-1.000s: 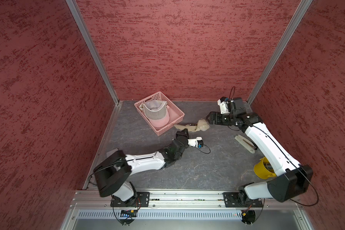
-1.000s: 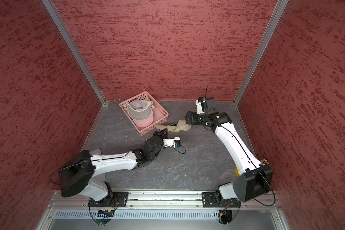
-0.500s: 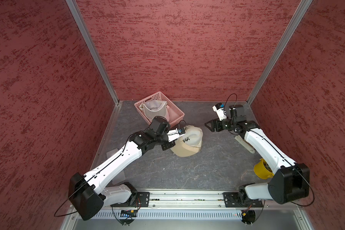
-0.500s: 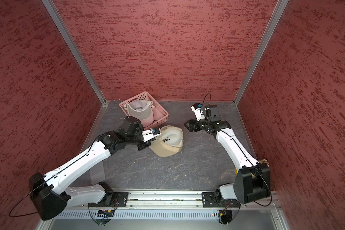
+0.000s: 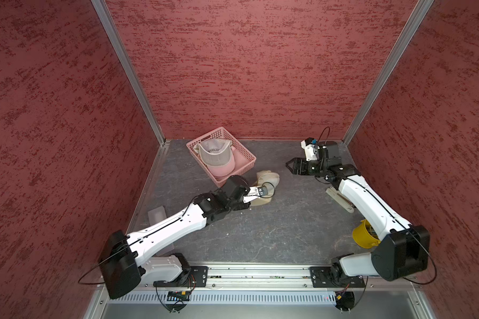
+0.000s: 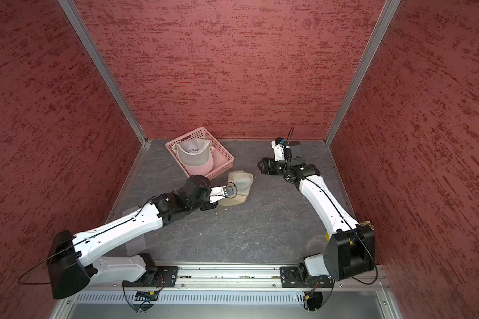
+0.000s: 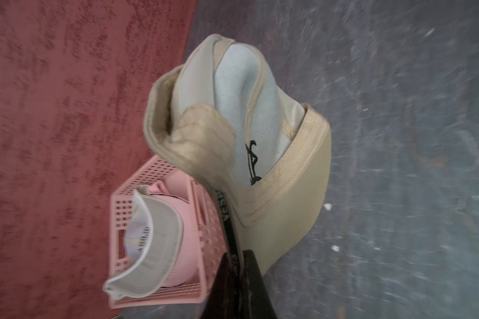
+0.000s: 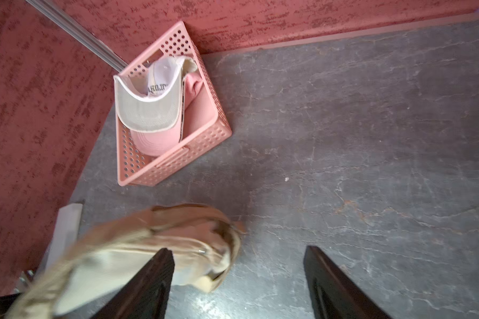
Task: Turn the baseball cap inside out
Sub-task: Turn over the baseball cap.
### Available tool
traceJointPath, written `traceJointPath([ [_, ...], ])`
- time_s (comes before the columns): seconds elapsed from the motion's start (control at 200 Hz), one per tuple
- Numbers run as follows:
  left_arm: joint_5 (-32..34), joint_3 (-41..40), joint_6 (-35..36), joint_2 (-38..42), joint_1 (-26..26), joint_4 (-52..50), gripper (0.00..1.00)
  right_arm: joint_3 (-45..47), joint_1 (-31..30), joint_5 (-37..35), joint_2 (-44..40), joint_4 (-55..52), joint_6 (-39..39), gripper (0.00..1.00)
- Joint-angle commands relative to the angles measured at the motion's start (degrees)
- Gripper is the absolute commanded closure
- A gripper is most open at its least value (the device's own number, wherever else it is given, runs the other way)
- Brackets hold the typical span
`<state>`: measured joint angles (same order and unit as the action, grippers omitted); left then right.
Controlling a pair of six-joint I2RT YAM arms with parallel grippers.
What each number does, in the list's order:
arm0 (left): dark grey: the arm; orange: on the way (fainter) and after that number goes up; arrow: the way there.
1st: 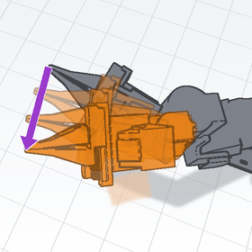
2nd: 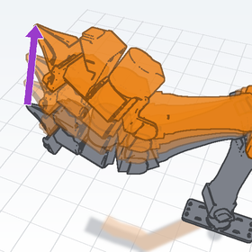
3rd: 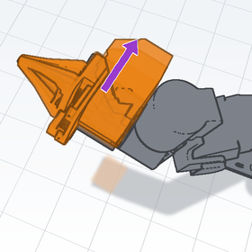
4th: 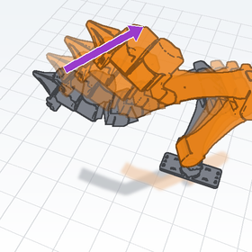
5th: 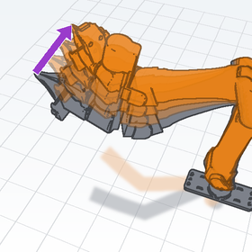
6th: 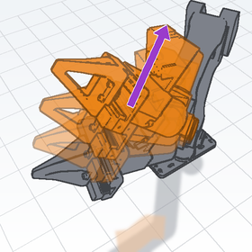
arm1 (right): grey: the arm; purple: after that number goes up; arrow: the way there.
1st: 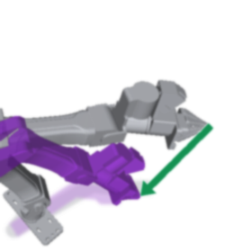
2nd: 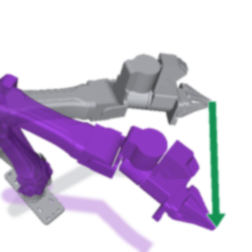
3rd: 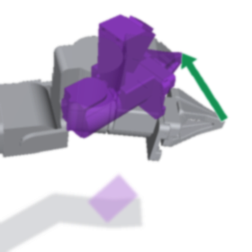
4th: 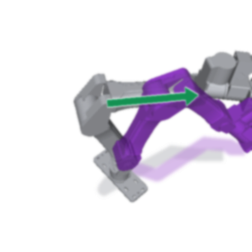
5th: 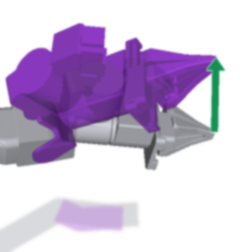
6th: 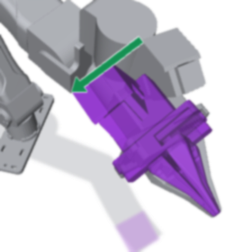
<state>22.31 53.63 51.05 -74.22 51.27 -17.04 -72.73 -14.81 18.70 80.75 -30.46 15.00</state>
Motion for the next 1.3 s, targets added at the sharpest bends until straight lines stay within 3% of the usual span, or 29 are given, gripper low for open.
traceJointPath([
  [0.0,21.4,-3.7,20.6,-3.6,3.4,23.9,1.00,-8.2,-3.1,-3.8,1.1,-4.9,3.7,0.22],
  [0.22,29.4,-8.9,49.0,-16.6,10.9,57.9,1.00,-17.3,-6.8,-4.8,9.5,-13.1,2.1,0.23],
  [0.381,30.7,-10.9,64.6,-27.3,12.7,81.1,1.00,-15.6,-7.8,-6.2,12.6,-14.7,3.6,0.21],
  [0.486,31.4,-11.0,66.1,-30.0,12.9,86.1,1.00,-13.5,-7.9,-9.2,12.8,-15.8,4.4,0.21],
  [0.756,30.9,-10.6,62.9,-28.3,12.6,81.0,1.00,-11.0,-8.0,-17.2,13.1,-21.3,2.9,0.20],
  [0.907,31.6,-10.5,62.2,-28.5,12.3,80.9,1.00,-9.5,-7.9,-19.0,14.4,-23.0,2.8,0.33],
  [1.037,34.0,-10.2,57.1,-26.7,10.6,77.7,1.00,-6.1,-7.9,-18.3,12.8,-20.6,4.3,0.48],
  [1.112,36.2,-8.7,47.6,-23.3,9.2,68.3,1.00,-4.1,-7.9,-16.3,11.9,-18.6,5.1,0.56],
  [1.162,36.6,-6.3,36.1,-19.4,8.3,53.7,1.00,-2.5,-8.0,-14.4,11.3,-16.6,5.9,0.57],
  [1.207,35.0,-2.5,18.9,-15.6,7.4,31.9,1.00,-0.9,-7.9,-12.2,10.4,-13.9,6.8,0.60],
  [1.247,31.2,2.5,4.6,-12.9,6.3,15.0,1.00,0.7,-7.9,-10.1,9.6,-10.9,7.8,0.61],
  [1.292,25.8,6.7,-6.9,-10.5,5.1,0.7,1.00,2.9,-7.9,-6.3,8.6,-5.7,8.8,0.62],
])
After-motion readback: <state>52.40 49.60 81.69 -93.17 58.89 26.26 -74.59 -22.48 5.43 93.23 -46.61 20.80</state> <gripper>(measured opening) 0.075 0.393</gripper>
